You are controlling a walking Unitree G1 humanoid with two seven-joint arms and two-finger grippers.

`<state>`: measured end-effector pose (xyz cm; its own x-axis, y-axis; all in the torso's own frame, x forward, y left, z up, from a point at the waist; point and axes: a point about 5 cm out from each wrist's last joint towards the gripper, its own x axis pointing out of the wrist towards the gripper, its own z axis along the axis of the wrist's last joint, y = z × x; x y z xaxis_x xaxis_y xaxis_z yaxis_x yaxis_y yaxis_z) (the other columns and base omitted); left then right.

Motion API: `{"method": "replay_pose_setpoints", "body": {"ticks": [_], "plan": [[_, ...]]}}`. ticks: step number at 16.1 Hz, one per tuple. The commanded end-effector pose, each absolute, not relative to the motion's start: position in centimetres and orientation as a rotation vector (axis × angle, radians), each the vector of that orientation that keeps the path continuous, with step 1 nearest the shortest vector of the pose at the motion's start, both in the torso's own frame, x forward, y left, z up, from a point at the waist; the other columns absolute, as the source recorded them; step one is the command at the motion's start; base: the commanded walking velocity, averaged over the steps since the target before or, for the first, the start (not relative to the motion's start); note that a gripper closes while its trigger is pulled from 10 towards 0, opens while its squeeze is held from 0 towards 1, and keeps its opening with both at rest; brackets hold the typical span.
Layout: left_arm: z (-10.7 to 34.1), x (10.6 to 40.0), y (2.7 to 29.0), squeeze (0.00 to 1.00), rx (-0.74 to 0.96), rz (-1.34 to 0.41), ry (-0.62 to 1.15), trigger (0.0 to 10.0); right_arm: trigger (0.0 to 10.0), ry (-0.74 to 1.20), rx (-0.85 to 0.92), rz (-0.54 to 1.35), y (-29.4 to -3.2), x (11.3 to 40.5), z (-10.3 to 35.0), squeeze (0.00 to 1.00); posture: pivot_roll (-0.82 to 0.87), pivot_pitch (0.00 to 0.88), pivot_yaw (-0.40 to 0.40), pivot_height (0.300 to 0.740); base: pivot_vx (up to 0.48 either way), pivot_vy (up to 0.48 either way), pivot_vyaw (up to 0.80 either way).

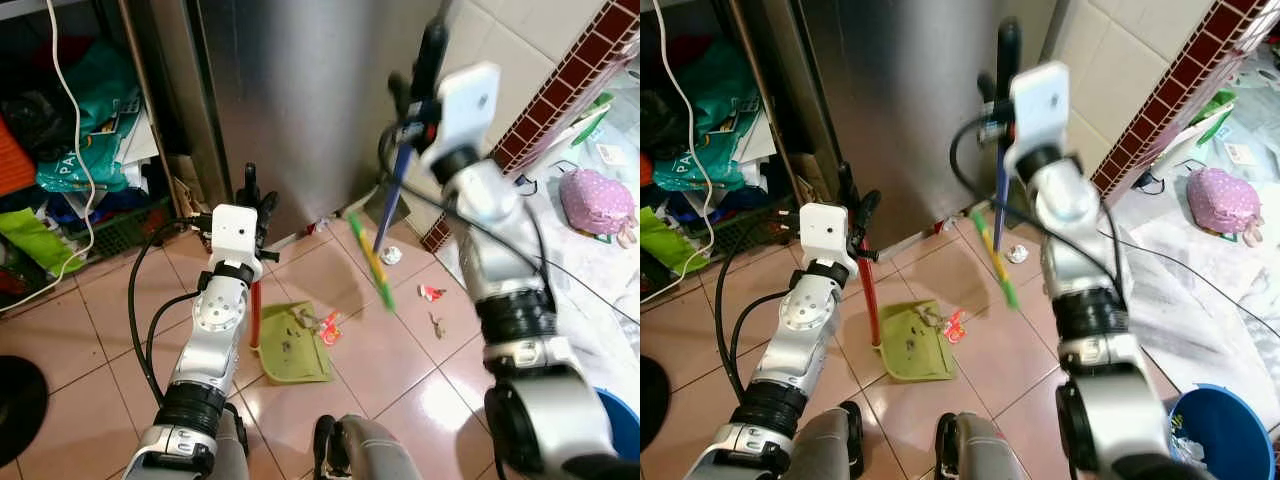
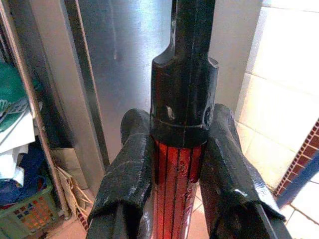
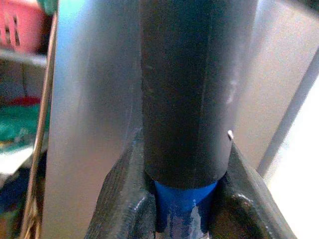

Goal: Sweep floor

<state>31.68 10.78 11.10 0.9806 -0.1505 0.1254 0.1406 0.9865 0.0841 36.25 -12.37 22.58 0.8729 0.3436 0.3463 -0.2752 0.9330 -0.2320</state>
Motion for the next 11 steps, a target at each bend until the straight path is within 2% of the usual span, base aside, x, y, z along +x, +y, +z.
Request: {"method": "replay_pose_setpoints", "body": {"ticks": [1, 7, 11], "plan": [[10.2, 31.4, 10.0, 0.0, 0.073, -0.18, -0.086, 10.0, 10.0, -0.318, -0.156, 0.307, -12.5, 36.1, 20.5, 0.0, -0.03, 0.206, -0.118, 0.74, 0.0, 0.0, 0.0], [10.6, 31.5, 9.9, 0.0, 0.067, -0.181, -0.097, 10.0, 10.0, -0.117, -0.004, 0.266, -11.5, 35.3, 15.8, 0.0, -0.03, 0.204, -0.115, 0.74, 0.0, 0.0, 0.0], [10.6, 31.6, 9.9, 0.0, 0.061, -0.181, -0.1, 10.0, 10.0, -0.099, 0.191, 0.283, -10.9, 35.8, 16.7, 0.0, -0.03, 0.192, -0.111, 0.74, 0.0, 0.0, 0.0]]}}
